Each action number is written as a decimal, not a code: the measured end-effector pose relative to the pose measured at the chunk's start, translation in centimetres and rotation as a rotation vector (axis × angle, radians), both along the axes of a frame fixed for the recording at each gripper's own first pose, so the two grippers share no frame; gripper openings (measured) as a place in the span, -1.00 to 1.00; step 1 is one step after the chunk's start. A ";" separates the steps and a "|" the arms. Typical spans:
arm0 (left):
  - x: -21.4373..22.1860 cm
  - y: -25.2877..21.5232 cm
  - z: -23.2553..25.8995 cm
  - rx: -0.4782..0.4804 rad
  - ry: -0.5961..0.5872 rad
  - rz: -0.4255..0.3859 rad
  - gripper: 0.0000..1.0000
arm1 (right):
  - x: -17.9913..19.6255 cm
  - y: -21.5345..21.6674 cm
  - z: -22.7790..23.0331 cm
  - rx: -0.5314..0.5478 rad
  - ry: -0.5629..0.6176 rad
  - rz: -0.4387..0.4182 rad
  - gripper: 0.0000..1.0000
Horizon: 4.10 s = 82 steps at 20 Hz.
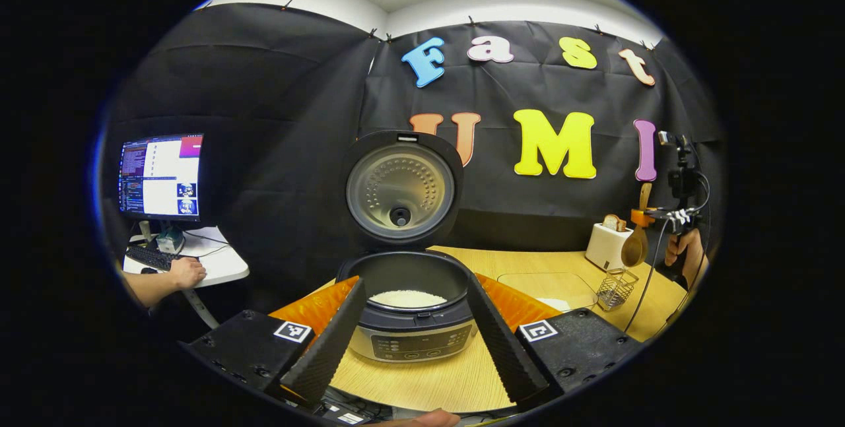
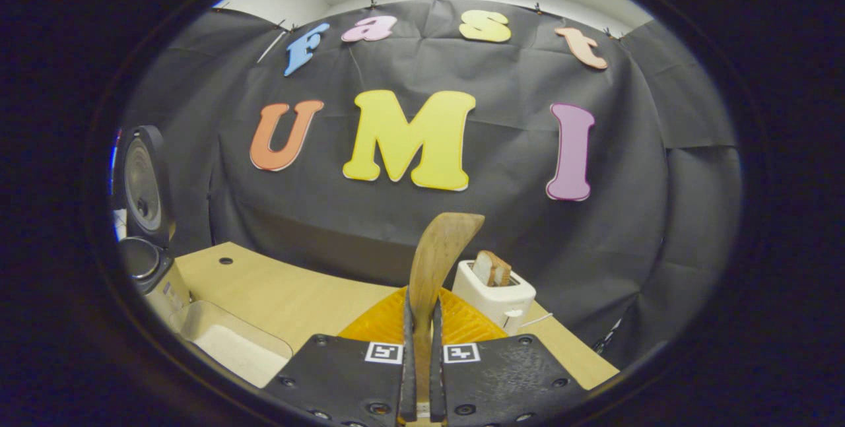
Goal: Close the left gripper, press the button to open the rice cooker; take a wooden spoon from the chopstick holder with the right hand, scoop a spoonful of rice and pour it into the rice cooker, then put the wooden spoon back into the chopstick holder.
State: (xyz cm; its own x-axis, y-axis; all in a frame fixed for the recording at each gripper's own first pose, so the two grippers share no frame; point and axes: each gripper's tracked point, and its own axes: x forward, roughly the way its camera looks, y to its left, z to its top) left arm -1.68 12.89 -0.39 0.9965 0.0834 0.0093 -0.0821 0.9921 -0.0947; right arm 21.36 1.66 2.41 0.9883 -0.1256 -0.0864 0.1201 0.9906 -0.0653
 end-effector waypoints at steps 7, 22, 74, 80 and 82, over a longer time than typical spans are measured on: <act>0.2 -0.2 -0.4 0.003 0.008 -0.012 0.96 | 1.7 -1.1 -5.4 0.122 0.107 -0.013 -0.84; 0.4 -1.5 -0.2 0.008 -0.002 -0.031 0.96 | -2.2 -4.3 -3.0 0.044 0.071 -0.116 0.77; 22.2 7.4 18.6 0.086 -0.133 0.234 0.96 | -19.4 -6.0 -4.9 0.160 -0.010 0.073 0.92; 17.5 5.6 15.9 0.083 -0.122 0.235 0.96 | -20.2 -5.3 -4.1 0.150 -0.022 0.083 0.91; 15.8 4.8 14.5 0.085 -0.107 0.228 0.96 | -20.4 -4.8 -4.0 0.151 -0.024 0.090 0.92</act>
State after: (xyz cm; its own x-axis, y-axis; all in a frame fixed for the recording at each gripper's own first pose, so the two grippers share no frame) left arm 14.09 17.67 14.06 0.9450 0.3003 0.1297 -0.2987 0.9538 -0.0319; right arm 0.95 -3.16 -1.58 0.9970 -0.0243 -0.0742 0.0307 0.9958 0.0866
